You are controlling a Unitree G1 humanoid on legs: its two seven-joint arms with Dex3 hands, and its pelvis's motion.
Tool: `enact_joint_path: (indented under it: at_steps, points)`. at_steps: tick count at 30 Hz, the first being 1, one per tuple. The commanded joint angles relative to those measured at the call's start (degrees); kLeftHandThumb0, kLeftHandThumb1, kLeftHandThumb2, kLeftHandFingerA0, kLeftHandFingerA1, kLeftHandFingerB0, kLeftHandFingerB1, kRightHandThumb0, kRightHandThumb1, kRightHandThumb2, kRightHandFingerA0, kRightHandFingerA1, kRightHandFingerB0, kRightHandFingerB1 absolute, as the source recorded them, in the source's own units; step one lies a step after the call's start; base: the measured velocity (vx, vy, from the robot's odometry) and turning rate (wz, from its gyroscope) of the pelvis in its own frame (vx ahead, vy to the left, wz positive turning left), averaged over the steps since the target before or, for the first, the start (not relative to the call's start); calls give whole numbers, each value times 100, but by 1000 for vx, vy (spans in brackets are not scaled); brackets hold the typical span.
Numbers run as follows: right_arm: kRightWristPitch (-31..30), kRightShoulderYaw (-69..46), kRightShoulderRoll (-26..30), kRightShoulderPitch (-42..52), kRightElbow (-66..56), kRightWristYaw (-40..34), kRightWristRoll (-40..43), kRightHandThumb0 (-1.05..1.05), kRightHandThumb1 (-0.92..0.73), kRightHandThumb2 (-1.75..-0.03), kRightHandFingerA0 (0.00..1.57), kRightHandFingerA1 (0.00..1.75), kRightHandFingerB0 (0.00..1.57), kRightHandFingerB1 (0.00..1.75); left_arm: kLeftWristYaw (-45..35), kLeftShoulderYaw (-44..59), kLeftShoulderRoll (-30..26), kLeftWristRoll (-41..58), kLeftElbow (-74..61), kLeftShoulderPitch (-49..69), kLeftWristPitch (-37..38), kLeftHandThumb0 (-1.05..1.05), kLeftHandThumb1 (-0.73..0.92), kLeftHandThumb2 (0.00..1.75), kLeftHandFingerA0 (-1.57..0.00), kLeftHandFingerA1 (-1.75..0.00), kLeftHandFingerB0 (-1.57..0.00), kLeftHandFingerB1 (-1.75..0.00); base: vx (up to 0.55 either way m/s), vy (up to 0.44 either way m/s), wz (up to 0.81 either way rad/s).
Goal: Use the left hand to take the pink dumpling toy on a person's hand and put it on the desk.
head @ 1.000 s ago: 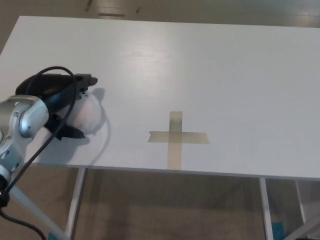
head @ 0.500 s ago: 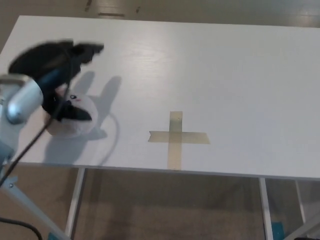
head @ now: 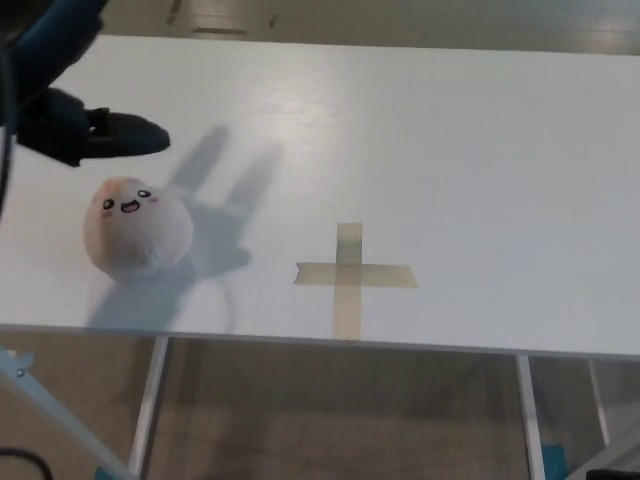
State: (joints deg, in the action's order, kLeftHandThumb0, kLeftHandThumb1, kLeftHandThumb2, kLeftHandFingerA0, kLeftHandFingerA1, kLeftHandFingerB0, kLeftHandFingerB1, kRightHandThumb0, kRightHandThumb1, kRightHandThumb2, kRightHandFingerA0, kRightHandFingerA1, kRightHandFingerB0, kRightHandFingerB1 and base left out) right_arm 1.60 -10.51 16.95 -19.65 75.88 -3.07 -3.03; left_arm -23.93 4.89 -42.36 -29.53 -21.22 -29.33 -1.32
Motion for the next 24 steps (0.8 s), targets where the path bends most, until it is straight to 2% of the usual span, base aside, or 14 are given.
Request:
enact_joint_path:
  at_steps: [1, 2, 3, 4, 5, 6, 7, 8, 13, 16, 19, 24]
  points:
    - [-38, 114, 36, 312, 36, 47, -99, -23, -71, -61, 67, 46, 56, 43, -696, 2047, 77, 2128, -2783, 1792, 900, -26, 26, 85, -9, -51, -9, -50, 0, 0, 0]
    - [-38, 123, 41, 314, 37, 39, -106, -23, -71, -61, 67, 46, 56, 43, -726, 2149, 104, 2258, -2878, 1917, 934, -26, 26, 85, -9, -51, -9, -50, 0, 0, 0]
    - [-49, 135, 52, 319, 40, 23, -117, -23, -71, -61, 68, 46, 57, 43, -759, 2262, 272, 2627, -3040, 2253, 987, -41, 48, 55, -58, -41, -37, -32, 0, 0, 0]
    - [-56, 144, 60, 323, 43, 11, -125, -23, -71, -61, 68, 46, 57, 43, -781, 2348, 392, 2901, -3161, 2505, 1025, -41, 48, 55, -58, -41, -37, -32, 0, 0, 0]
    - [-49, 140, 69, 339, 41, 12, -118, -24, -71, -61, 69, 47, 57, 43, -843, 2494, 600, 3282, -3380, 3004, 1089, -37, 49, 55, -75, -48, -48, -36, 0, 0, 0]
    - [-43, 137, 74, 350, 39, 15, -112, -24, -71, -61, 69, 47, 57, 43, -884, 2603, 733, 3539, -3532, 3353, 1135, -37, 49, 55, -75, -48, -48, -36, 0, 0, 0]
    - [-39, 126, 64, 352, 38, 12, -98, -24, -71, -61, 69, 47, 57, 43, -945, 2728, 902, 3769, -3658, 3822, 1241, -35, 51, 55, -85, -54, -53, -38, 0, 0, 0]
    - [-33, 138, 50, 352, 37, -5, -104, -24, -71, -61, 69, 47, 57, 43, -1026, 2910, 1118, 4015, -3768, 4475, 1432, -35, 51, 55, -85, -54, -57, -39, 0, 0, 0]
    - [4, 229, 55, 396, 30, -15, -187, -24, -71, -61, 68, 46, 56, 43, -1176, 2927, 1500, 4072, -3564, 5838, 2102, -35, 53, 56, -85, -54, -64, -42, 0, 0, 0]
    - [25, 307, 47, 446, 42, -58, -266, -24, -70, -61, 69, 46, 57, 43, -1225, 2708, 1649, 3716, -3046, 6656, 2674, -43, 52, 58, -79, -52, -64, -43, 0, 0, 0]
    - [39, 343, 23, 507, 49, -90, -285, -24, -70, -61, 70, 47, 58, 44, -1136, 2454, 1697, 3216, -2436, 7272, 3089, -39, 55, 56, -79, -51, -66, -42, 0, 0, 0]
    - [55, 374, 0, 565, 48, -125, -293, -24, -70, -61, 70, 47, 58, 44, -817, 1909, 1724, 2553, -1612, 7531, 2987, -42, 52, 58, -77, -51, -64, -43, 0, 0, 0]
